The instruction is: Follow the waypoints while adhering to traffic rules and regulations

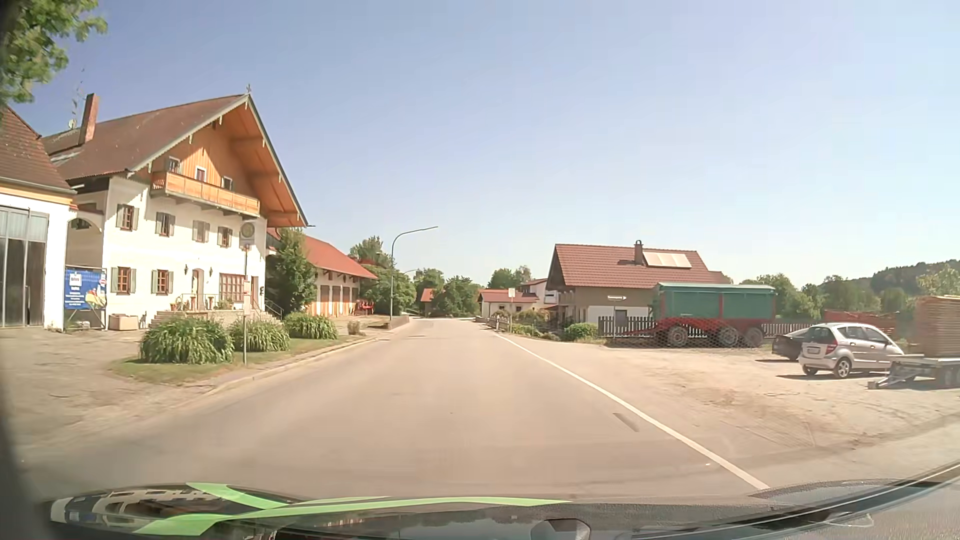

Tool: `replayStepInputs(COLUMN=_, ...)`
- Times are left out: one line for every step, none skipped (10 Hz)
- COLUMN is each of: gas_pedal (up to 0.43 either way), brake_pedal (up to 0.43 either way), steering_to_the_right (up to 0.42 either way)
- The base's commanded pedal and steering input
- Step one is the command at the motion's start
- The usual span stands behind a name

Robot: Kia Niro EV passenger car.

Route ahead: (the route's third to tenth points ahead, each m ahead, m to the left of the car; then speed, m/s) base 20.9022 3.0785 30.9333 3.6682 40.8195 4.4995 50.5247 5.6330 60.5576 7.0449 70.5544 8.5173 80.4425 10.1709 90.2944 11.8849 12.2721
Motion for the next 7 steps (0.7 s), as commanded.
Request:
replayStepInputs(gas_pedal=0.177, brake_pedal=0.0, steering_to_the_right=-0.027)
replayStepInputs(gas_pedal=0.177, brake_pedal=0.0, steering_to_the_right=-0.03)
replayStepInputs(gas_pedal=0.177, brake_pedal=0.0, steering_to_the_right=-0.031)
replayStepInputs(gas_pedal=0.177, brake_pedal=0.0, steering_to_the_right=-0.031)
replayStepInputs(gas_pedal=0.177, brake_pedal=0.0, steering_to_the_right=-0.029)
replayStepInputs(gas_pedal=0.157, brake_pedal=0.0, steering_to_the_right=-0.025)
replayStepInputs(gas_pedal=0.138, brake_pedal=0.0, steering_to_the_right=-0.02)
